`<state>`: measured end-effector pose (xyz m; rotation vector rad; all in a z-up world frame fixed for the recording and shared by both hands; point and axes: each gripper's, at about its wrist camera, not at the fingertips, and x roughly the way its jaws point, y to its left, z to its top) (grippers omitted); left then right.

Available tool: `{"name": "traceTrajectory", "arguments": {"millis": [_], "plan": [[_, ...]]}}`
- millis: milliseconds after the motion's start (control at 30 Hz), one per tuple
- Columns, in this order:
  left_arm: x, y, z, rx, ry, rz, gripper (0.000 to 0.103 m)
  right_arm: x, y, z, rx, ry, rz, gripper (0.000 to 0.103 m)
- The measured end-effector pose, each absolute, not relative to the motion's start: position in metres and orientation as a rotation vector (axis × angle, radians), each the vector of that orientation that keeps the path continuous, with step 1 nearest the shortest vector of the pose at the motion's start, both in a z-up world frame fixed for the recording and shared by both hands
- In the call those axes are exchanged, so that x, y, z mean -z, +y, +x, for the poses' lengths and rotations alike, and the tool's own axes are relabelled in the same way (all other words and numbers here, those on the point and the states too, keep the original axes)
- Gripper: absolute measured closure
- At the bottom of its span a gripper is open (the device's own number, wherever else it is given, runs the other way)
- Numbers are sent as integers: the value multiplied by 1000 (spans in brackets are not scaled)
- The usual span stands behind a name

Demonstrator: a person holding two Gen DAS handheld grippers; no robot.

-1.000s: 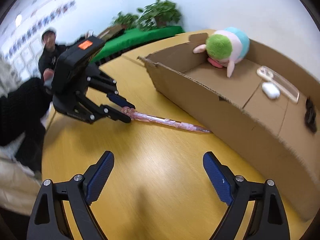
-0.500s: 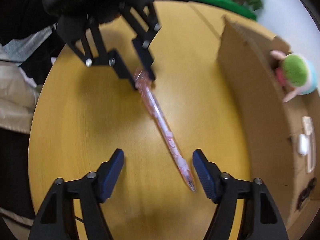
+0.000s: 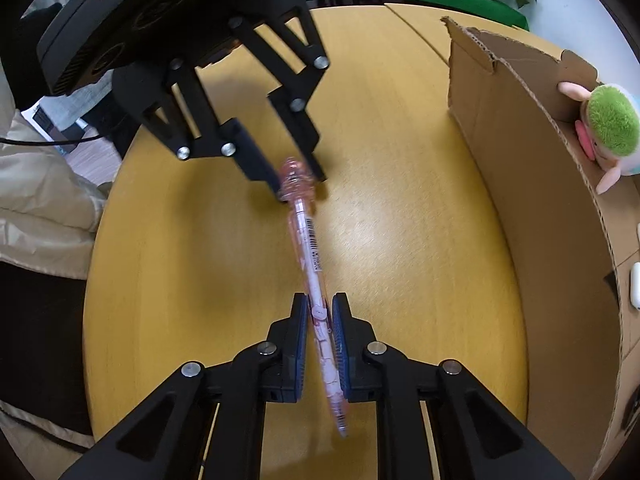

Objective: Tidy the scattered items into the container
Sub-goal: 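Close the right gripper on the pen's other end while the left gripper holds it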

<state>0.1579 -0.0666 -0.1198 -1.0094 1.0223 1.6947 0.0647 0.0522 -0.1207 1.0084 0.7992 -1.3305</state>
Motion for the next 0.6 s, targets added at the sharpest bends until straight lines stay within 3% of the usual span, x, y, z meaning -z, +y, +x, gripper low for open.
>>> {"name": "traceTrajectory", "arguments": {"millis": [433,600], "plan": [[43,-13,157,-1675,1237,-797,85,43,118,56,1472,880,911,92],[5,15,113,-1696,1294,-699,85,-4,136,39,1555,927,892,92]]}}
